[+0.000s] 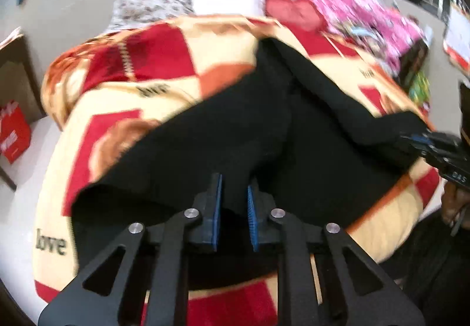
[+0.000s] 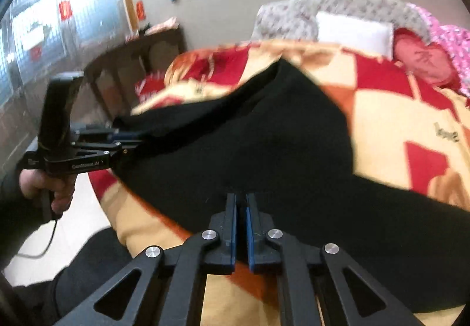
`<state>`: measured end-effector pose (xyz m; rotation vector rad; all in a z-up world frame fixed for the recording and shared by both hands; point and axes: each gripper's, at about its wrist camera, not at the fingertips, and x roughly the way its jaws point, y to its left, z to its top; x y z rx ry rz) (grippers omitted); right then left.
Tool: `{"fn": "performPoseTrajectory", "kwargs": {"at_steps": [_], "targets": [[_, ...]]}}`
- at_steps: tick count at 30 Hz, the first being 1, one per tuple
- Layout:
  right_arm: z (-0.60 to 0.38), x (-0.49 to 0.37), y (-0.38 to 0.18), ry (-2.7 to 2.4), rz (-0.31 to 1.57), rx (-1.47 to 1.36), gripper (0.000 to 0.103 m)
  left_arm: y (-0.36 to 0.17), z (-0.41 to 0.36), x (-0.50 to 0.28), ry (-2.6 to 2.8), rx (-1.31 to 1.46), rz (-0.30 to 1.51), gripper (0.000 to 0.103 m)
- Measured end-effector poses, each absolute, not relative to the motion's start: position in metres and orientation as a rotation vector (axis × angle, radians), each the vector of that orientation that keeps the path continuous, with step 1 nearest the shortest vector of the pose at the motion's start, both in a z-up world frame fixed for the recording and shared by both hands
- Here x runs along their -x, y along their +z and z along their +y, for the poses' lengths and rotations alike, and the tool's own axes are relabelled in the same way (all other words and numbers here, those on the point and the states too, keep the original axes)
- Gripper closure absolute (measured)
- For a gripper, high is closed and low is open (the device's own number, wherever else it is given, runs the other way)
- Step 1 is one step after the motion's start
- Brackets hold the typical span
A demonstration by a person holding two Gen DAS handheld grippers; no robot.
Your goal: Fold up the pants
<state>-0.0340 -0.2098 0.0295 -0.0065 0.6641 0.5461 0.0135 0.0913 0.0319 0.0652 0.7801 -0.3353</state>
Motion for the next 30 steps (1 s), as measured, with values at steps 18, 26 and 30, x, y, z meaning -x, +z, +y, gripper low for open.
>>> {"fn": "performPoseTrajectory", "kwargs": {"at_steps": [18, 26, 30], "targets": [[-0.348, -0.112, 0.106, -0.005, 0.550, -0.055, 0.099, 0.061, 0.189, -0.181, 0.085, 0.040, 0.801, 0.090], [-0.390, -0.156, 0.086, -0.291, 0.604, -0.035, 0.099, 0.069, 0.180, -0.147, -0.011, 0.172, 0.719, 0.086], [-0.408, -0.145, 0.080, -0.275, 0.636, -0.099, 0.099, 0.057, 0.151, -0.135, -0.130, 0.198, 0.747, 0.071]]}}
